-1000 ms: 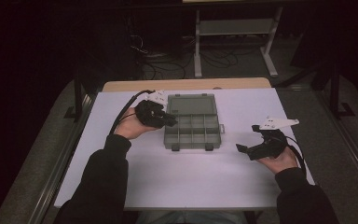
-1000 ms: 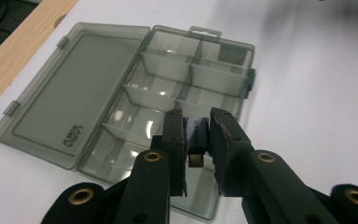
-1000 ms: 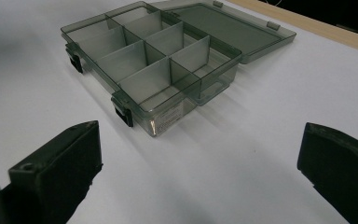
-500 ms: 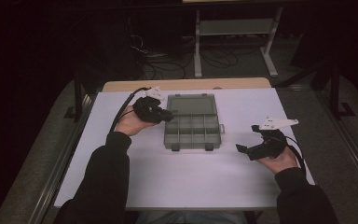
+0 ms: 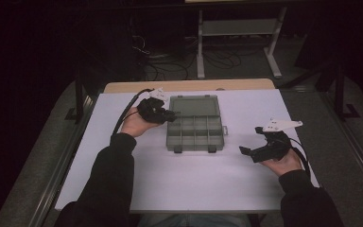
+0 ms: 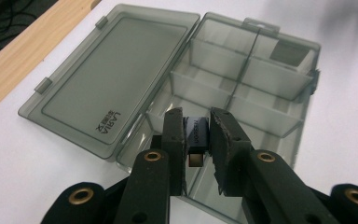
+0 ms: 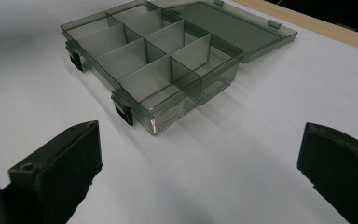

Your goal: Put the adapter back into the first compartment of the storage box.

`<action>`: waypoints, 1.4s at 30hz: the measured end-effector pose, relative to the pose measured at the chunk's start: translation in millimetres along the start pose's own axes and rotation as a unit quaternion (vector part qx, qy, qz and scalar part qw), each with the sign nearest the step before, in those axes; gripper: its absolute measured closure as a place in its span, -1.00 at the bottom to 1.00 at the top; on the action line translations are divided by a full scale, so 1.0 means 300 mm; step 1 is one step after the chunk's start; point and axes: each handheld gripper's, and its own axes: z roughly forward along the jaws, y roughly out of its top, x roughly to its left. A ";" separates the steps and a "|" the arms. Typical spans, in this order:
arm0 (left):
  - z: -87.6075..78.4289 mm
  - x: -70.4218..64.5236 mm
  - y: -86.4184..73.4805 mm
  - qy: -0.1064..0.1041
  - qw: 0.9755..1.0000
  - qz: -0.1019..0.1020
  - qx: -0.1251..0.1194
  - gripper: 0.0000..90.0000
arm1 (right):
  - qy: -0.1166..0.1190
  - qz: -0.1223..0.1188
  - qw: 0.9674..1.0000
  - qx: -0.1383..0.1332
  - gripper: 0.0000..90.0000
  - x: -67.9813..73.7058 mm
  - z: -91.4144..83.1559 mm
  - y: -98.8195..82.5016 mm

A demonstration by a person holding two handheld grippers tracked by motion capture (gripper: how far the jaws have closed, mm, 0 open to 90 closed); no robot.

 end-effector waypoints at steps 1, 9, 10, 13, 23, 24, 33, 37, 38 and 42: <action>0.004 0.004 -0.003 0.001 1.000 -0.003 0.003 0.70 | 0.000 0.000 1.000 0.000 -1.00 0.000 0.000 0.000; 0.034 0.028 -0.023 0.004 1.000 -0.012 0.016 0.70 | 0.000 0.000 1.000 0.000 -1.00 0.000 -0.001 0.000; 0.038 0.028 -0.024 0.004 1.000 -0.014 0.016 0.70 | 0.000 0.000 1.000 -0.001 -1.00 0.000 -0.001 0.000; 0.053 0.033 -0.027 0.002 1.000 -0.013 0.023 0.70 | 0.000 0.000 1.000 0.000 -1.00 -0.001 0.000 0.000; 0.103 0.054 -0.055 -0.001 0.999 -0.026 0.039 0.70 | 0.001 0.000 1.000 0.003 -1.00 0.000 0.001 -0.002; 0.105 0.056 -0.058 -0.001 0.999 -0.027 0.040 0.70 | 0.001 0.000 1.000 0.003 -1.00 0.000 0.001 -0.002; 0.133 0.074 -0.083 -0.010 0.998 -0.046 0.045 0.69 | 0.002 0.002 1.000 0.005 -1.00 -0.002 0.003 -0.004; 0.139 0.073 -0.084 -0.012 0.998 -0.048 0.041 0.69 | 0.001 0.001 1.000 0.007 -1.00 -0.001 0.004 -0.004; 0.138 0.073 -0.083 -0.012 0.998 -0.049 0.041 0.69 | 0.001 0.001 1.000 0.006 -1.00 -0.001 0.003 -0.004; 0.129 0.075 -0.081 -0.013 0.998 -0.053 0.035 0.59 | 0.000 0.002 1.000 0.005 -1.00 -0.002 0.002 -0.004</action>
